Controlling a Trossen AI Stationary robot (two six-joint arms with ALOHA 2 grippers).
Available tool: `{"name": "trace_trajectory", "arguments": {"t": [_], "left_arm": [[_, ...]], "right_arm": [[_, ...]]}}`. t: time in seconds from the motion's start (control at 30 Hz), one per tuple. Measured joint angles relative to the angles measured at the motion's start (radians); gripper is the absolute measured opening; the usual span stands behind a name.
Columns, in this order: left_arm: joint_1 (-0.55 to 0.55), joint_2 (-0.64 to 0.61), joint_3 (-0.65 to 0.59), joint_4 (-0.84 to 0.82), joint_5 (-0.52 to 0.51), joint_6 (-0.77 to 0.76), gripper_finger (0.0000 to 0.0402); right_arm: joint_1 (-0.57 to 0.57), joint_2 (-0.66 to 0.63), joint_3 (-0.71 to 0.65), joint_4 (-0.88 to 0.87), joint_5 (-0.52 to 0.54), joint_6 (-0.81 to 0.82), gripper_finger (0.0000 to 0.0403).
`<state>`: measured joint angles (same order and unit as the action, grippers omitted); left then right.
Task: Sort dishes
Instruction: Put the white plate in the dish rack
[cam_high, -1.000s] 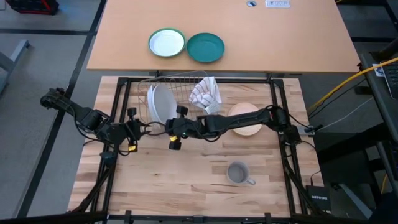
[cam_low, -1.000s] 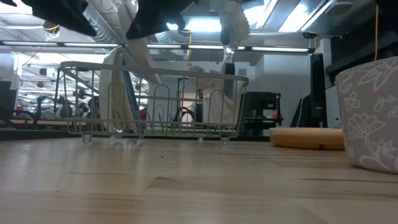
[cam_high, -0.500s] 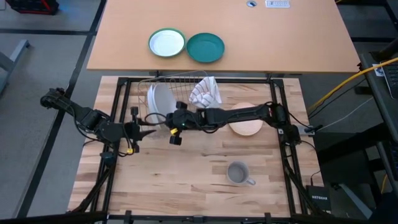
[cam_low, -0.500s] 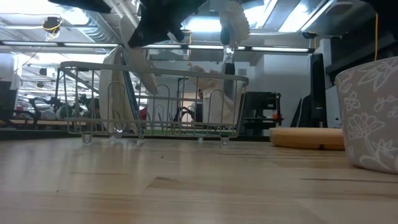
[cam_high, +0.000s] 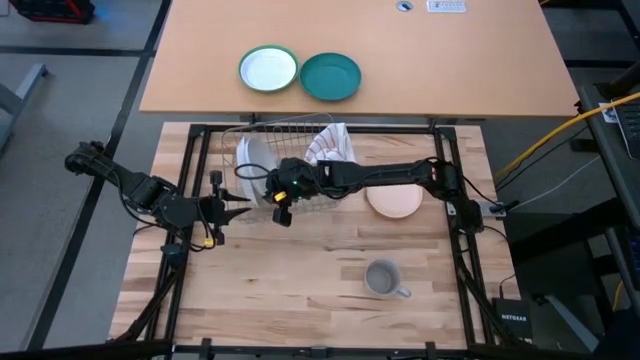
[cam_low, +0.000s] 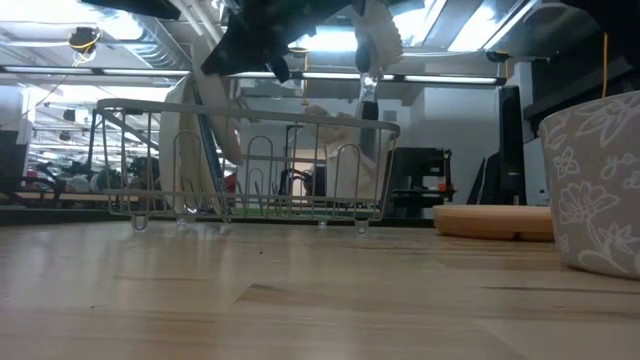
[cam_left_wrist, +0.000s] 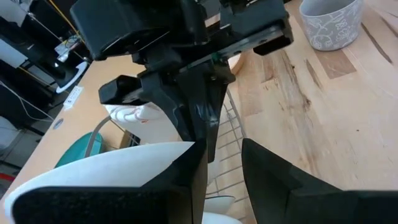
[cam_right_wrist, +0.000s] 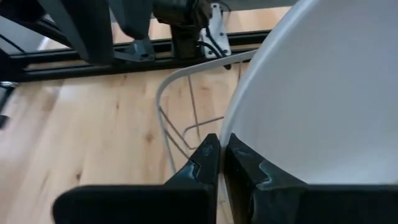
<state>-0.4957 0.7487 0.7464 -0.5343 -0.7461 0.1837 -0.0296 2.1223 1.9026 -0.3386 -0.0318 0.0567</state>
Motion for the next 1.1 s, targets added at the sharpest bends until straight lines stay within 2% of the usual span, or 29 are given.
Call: {"name": "trace_trajectory", "arguments": {"t": [0.23,0.43,0.77,1.1], "left_arm": [[0.000,0.000,0.000,0.000,0.000,0.000,0.0090],[0.000,0.000,0.000,-0.001,0.000,0.000,0.0090],[0.000,0.000,0.000,-0.001,0.000,-0.001,0.0090],[0.000,0.000,0.001,-0.001,0.000,-0.001,0.0090]], "right_arm": [[-0.020,0.000,0.000,0.010,-0.104,0.073,0.0017],[-0.032,-0.002,0.001,0.104,-0.167,0.101,0.0017],[-0.043,-0.002,0.002,-0.034,-0.153,0.130,0.0017],[-0.043,-0.002,0.002,-0.029,-0.145,0.134,0.0017]]}}
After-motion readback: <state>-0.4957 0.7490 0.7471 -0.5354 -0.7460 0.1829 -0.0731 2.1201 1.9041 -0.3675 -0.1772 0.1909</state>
